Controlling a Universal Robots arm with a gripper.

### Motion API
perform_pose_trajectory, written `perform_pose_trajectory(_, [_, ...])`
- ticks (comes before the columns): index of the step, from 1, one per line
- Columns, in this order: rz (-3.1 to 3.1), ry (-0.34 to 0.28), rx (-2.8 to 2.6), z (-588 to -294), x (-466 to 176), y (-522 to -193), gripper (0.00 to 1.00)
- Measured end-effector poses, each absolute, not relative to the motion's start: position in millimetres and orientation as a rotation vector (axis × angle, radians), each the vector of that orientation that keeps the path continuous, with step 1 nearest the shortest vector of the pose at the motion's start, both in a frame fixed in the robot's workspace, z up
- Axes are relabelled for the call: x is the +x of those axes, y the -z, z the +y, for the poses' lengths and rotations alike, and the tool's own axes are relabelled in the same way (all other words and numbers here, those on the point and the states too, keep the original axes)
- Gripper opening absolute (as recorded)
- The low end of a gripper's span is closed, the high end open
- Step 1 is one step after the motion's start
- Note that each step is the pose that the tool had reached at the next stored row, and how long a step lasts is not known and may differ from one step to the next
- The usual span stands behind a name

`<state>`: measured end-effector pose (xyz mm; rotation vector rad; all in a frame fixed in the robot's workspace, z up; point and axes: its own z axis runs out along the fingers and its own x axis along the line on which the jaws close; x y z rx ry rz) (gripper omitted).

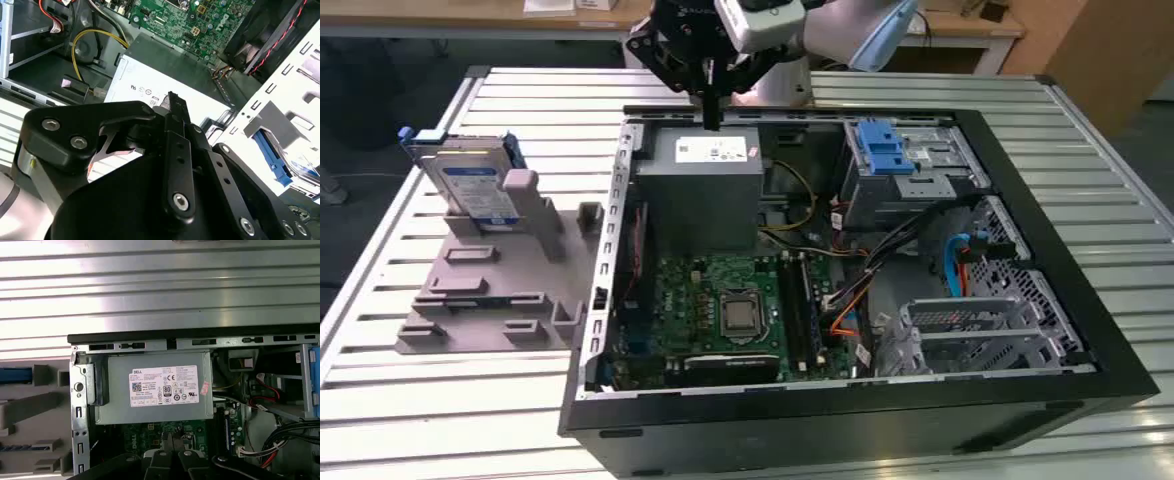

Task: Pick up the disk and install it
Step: 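Reach for the disk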

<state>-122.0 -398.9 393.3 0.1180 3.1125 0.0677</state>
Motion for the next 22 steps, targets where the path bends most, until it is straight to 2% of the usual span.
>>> perform_pose_trajectory(22, [3.112,-0.068,0.118,-398.9,-126.7,-393.3,0.11])
